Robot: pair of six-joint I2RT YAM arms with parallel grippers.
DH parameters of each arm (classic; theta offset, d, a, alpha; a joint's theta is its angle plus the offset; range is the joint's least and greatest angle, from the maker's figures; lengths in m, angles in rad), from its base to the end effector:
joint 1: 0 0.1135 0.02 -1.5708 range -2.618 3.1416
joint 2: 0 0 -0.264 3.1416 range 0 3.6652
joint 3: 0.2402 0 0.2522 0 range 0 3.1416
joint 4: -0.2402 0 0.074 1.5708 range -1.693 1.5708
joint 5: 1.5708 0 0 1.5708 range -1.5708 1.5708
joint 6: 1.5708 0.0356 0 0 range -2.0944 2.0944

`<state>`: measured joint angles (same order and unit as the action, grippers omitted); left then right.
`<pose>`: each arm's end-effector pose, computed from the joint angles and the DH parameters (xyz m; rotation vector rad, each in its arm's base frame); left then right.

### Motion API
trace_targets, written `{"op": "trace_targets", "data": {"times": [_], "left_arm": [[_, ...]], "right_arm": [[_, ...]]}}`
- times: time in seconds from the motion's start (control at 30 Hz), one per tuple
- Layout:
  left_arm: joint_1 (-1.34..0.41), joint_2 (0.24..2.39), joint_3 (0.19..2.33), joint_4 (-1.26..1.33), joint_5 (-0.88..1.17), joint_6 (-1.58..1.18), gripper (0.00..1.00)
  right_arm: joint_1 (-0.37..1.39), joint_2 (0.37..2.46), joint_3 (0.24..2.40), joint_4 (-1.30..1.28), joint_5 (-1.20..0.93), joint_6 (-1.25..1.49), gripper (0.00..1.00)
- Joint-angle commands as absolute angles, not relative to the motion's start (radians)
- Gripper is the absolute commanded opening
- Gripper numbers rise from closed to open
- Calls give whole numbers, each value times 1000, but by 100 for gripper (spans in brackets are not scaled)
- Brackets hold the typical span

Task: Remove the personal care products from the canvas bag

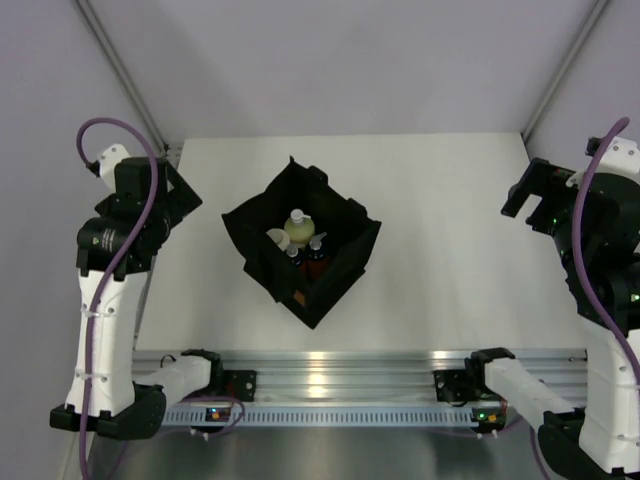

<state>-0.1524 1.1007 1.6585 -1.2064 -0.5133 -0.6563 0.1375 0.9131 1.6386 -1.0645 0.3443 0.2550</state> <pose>0.1610 -0.0070 0.4660 -0.7919 1.9735 0.0966 0.1041 0.0023 0.4941 0.3405 1.8587 -0.0610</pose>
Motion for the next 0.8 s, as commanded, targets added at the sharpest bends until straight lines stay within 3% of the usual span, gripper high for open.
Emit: {"op": "trace_targets", "data": {"times": [0.0,0.27,0.4,0.53,0.77], "left_arm": [[-155,1071,1652,-1190,-526,-658,98],[-155,1092,1726,-1186,-375,-696,98],[-155,1094,1691,-1186,-194,-781,98],[-155,1126,1561,-1180,38,-842,92],[-155,1131,1503,-1126,87,-813,84]], "right_arm": [[153,913,1669,-1071,359,264,99],[153,925,1669,-1071,347,275,99],[153,949,1664,-1071,197,271,100],[153,986,1667,-1069,85,282,99],[153,999,1652,-1062,-26,282,99]]}}
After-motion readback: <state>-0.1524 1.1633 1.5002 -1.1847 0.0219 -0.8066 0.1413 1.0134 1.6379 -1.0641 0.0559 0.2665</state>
